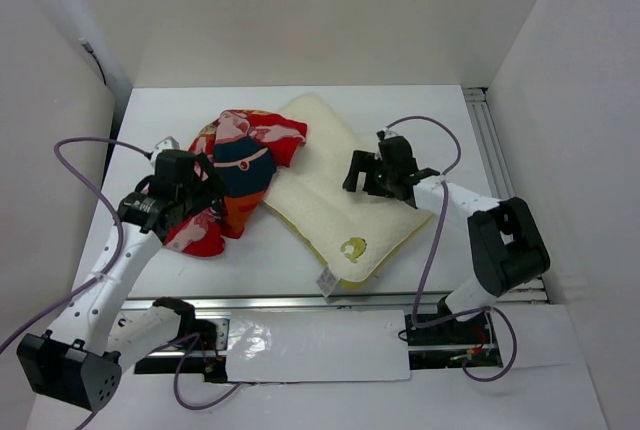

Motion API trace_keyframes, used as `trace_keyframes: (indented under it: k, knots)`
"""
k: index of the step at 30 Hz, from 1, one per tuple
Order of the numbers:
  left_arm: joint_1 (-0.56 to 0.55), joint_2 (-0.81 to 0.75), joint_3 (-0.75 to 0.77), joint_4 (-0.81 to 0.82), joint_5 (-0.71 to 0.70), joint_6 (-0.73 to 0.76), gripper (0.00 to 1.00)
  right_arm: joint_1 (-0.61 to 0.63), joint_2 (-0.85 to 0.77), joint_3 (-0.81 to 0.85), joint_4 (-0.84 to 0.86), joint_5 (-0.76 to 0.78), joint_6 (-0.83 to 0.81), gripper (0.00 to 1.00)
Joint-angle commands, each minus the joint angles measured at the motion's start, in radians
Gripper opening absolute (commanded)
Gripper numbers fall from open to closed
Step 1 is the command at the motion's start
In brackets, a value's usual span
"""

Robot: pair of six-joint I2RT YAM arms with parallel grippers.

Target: Put the pillow into the pillowcase

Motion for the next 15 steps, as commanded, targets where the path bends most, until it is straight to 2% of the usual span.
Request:
trace_keyframes:
  k: [1, 3, 8, 9, 10, 11, 15]
  knots:
    - [0.050, 0.017, 0.005, -0.015, 0.011, -0.013, 1.00, -0.123, 0.041, -0.003, -0.040, 0.072, 0.108, 1.00]
    - [0.077, 0.035, -0.004, -0.024, 0.011, -0.029, 1.00, -0.232, 0.041, -0.023, -0.065, 0.087, 0.121, 0.98]
    - [0.242, 0.109, -0.014, -0.070, 0.022, -0.110, 1.00, -0.286, -0.003, -0.004, -0.137, 0.276, 0.106, 0.98]
    - [0.270, 0.124, -0.014, -0.081, 0.022, -0.121, 1.00, -0.277, -0.004, 0.028, -0.146, 0.276, 0.090, 0.99]
    - [0.347, 0.165, -0.023, -0.093, -0.004, -0.153, 1.00, -0.250, -0.031, 0.072, -0.146, 0.288, 0.017, 0.99]
    - [0.348, 0.166, -0.032, -0.093, -0.004, -0.153, 1.00, -0.250, -0.031, 0.072, -0.146, 0.289, 0.017, 0.99]
    - [0.455, 0.228, -0.032, -0.093, -0.022, -0.173, 1.00, -0.049, -0.043, 0.256, -0.124, 0.353, -0.140, 0.99]
